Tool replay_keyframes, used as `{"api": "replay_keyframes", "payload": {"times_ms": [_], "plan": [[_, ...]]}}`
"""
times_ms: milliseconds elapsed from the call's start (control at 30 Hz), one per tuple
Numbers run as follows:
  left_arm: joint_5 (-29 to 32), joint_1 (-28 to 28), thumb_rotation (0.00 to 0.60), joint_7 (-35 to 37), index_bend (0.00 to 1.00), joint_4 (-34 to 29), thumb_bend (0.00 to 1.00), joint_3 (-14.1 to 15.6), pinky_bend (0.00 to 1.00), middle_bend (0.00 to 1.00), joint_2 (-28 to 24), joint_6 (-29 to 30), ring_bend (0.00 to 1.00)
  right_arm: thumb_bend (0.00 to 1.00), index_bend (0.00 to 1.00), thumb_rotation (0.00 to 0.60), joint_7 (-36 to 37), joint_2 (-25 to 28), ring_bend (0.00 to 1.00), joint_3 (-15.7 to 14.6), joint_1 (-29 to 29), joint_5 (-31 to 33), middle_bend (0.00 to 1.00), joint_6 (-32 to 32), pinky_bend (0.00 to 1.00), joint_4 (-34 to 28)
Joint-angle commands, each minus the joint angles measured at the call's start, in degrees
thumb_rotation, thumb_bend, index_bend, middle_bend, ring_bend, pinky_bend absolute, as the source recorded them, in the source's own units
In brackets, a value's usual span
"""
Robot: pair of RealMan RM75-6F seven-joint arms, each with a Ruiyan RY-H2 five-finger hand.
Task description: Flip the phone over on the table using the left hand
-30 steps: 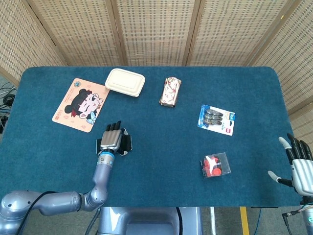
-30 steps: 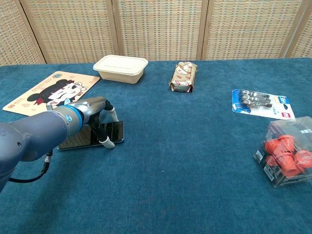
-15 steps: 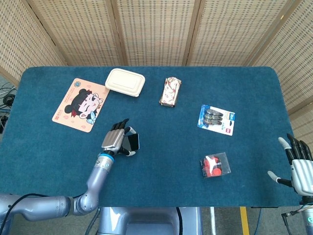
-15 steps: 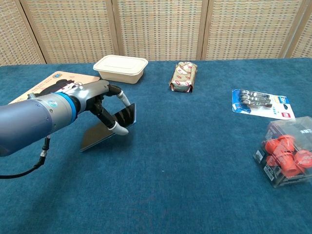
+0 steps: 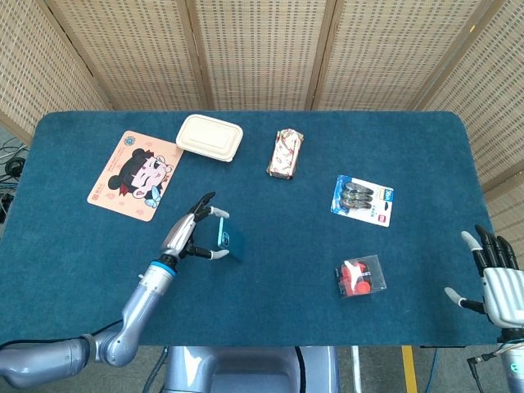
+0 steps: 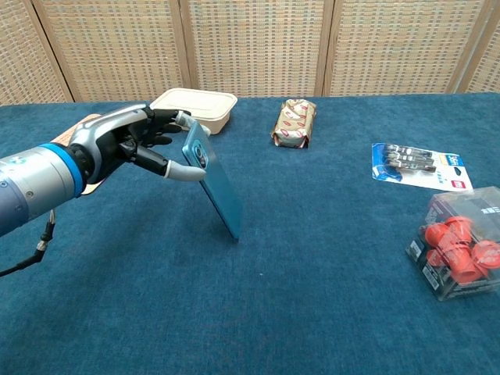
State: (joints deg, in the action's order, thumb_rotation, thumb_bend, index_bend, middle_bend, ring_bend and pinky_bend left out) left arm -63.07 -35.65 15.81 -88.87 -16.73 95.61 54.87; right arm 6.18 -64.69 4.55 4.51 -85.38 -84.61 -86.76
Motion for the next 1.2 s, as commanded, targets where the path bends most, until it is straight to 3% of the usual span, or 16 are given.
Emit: {"api": "replay_keyframes", "payload": {"times_ms": [33,233,300,333,400,433,600,767,833,967,1200], "plan": [[-7.07,2.37,0.6,12.04,0.59,5.2,0.11,2.03,0.0,0.0,-0.62,-2.98,0.0,0.0,0.08,0.6,-0.24,-0.14,0.0,-0.03,0.05,0.01,0.0,0.06,0.0,0.09],[-11.7,3.68,0.6,21.64,0.54,10.75,0.1,4.91,0.0,0.0,-0.94,-3.67,0.0,0.0,0.08,0.6,-0.66,-0.34,0.0,-0.1,0.08,-0.03,0.0,0.11,0.0,0.15],[-13.21,4.67,0.6,24.2,0.39,11.89,0.08,5.88,0.0,0.0,-1.2,-2.5,0.0,0.0,0.08,0.6,-0.76,-0.38,0.0,-0.11,0.1,-0.09,0.0,0.08,0.0,0.14],[-14.27,5.32,0.6,25.72,0.24,12.45,0.05,6.49,0.0,0.0,-1.47,-1.52,0.0,0.0,0.08,0.6,-0.79,-0.37,0.0,-0.12,0.08,-0.13,0.0,0.02,0.0,0.1],[-16.12,6.47,0.6,27.78,0.04,13.22,0.01,7.6,0.0,0.0,-2.27,0.4,0.0,0.0,0.08,0.6,-0.83,-0.38,0.0,-0.11,0.05,-0.22,0.0,-0.13,0.0,0.05],[-16.84,6.99,0.6,28.42,0.0,13.47,0.0,8.03,0.0,0.0,-2.68,1.33,0.0,0.0,0.08,0.6,-0.84,-0.38,0.0,-0.11,0.04,-0.25,0.0,-0.18,0.0,0.02],[-20.24,10.91,0.6,27.29,0.0,15.82,0.0,10.3,0.0,0.0,-5.15,9.21,0.0,0.0,0.08,0.6,-1.06,-0.33,0.0,-0.22,-0.05,-0.66,0.0,-0.57,0.0,-0.26],[-22.72,14.12,0.6,21.34,0.0,12.48,0.0,12.67,0.0,0.0,-11.93,14.52,0.0,0.0,0.08,0.6,-1.4,-0.29,0.0,-0.42,-0.16,-1.28,0.0,-1.03,0.0,-0.68],[-25.13,16.71,0.6,12.84,0.0,8.51,0.0,12.73,0.0,0.0,-18.73,21.32,0.0,0.0,0.08,0.6,-1.68,-0.22,0.0,-0.61,-0.31,-1.84,0.0,-1.51,0.0,-1.02],[-25.98,19.69,0.6,-0.28,0.0,-1.1,0.0,13.46,0.0,0.0,-28.91,25.69,0.0,0.0,0.08,0.6,-1.92,-0.06,0.0,-0.69,-0.52,-2.23,0.0,-2.11,0.0,-1.43],[-23.44,25.9,0.6,-13.59,0.0,-8.52,0.0,14.08,0.0,0.0,-36.81,32.95,0.0,0.0,0.08,0.6,-2.08,0.3,0.0,-0.39,-0.81,-2.18,0.0,-2.94,0.0,-1.89]]}}
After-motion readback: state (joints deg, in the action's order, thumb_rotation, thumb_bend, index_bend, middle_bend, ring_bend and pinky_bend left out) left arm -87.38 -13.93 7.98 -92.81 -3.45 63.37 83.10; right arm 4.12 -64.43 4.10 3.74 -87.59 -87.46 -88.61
